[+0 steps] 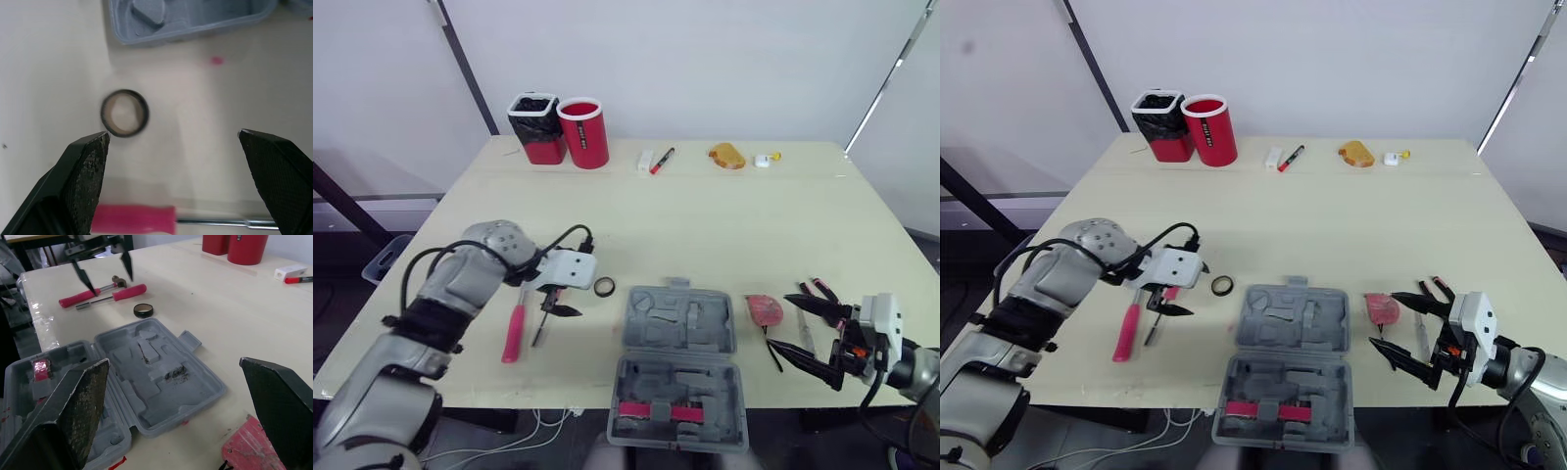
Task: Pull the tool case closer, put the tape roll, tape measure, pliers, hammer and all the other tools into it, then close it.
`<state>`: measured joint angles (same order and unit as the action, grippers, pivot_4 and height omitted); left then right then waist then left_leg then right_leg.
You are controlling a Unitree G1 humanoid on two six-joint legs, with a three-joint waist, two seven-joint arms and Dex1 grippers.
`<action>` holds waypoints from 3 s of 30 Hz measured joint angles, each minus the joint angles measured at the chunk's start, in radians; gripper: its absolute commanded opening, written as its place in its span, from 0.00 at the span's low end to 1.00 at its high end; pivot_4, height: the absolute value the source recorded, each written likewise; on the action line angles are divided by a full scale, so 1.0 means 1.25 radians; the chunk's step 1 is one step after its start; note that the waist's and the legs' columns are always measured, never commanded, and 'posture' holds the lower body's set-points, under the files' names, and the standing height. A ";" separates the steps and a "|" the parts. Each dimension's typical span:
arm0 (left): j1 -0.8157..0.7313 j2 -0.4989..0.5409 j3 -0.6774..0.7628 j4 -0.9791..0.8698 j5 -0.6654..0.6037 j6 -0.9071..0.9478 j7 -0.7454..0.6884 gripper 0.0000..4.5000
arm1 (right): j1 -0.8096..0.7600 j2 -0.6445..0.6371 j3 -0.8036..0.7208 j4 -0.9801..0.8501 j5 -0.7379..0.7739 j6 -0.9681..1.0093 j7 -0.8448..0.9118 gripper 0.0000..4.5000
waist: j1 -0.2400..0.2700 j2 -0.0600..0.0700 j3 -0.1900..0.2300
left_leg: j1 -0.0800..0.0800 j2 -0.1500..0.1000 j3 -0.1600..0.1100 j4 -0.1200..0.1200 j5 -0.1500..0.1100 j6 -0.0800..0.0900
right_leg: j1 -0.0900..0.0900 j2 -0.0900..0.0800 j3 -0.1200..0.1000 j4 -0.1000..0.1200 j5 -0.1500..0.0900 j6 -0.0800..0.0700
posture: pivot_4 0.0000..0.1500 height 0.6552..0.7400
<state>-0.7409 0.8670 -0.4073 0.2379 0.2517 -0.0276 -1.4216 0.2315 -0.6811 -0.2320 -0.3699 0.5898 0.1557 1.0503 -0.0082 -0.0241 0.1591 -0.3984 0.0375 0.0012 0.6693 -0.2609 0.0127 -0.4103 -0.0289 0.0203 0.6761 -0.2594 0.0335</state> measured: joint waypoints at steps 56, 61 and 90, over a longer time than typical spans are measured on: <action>-0.128 -0.197 -0.131 0.021 0.209 0.113 -0.069 0.00 | 0.002 0.003 -0.042 0.038 0.030 -0.018 0.050 1.00 | -0.002 0.000 0.000 | 0.002 0.001 0.000 0.001 0.000 0.000 | 0.000 -0.004 -0.008 0.002 0.001 0.000 | 1.00 1.00; -0.126 -0.243 -0.136 0.020 0.174 0.145 -0.082 0.00 | 0.012 -0.016 -0.072 0.052 0.034 -0.018 0.064 1.00 | -0.002 0.000 0.000 | 0.002 0.002 0.001 0.001 0.000 0.000 | 0.000 -0.006 -0.011 0.002 0.001 0.000 | 1.00 1.00; -0.190 -0.325 -0.147 0.283 0.109 0.143 -0.087 0.00 | 0.037 -0.006 -0.077 0.045 0.004 -0.032 0.036 1.00 | -0.002 0.000 0.000 | 0.002 0.000 -0.007 0.001 0.000 0.000 | 0.000 0.001 -0.003 0.002 0.003 -0.002 | 1.00 1.00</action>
<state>-0.9789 0.4605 -0.5916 0.5918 0.3881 0.1509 -1.5310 0.2782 -0.6881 -0.3281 -0.3135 0.5948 0.1155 1.0957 -0.0101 -0.0239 0.1596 -0.3965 0.0374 -0.0079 0.6711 -0.2608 0.0131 -0.4103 -0.0279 0.0162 0.6781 -0.2561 0.0308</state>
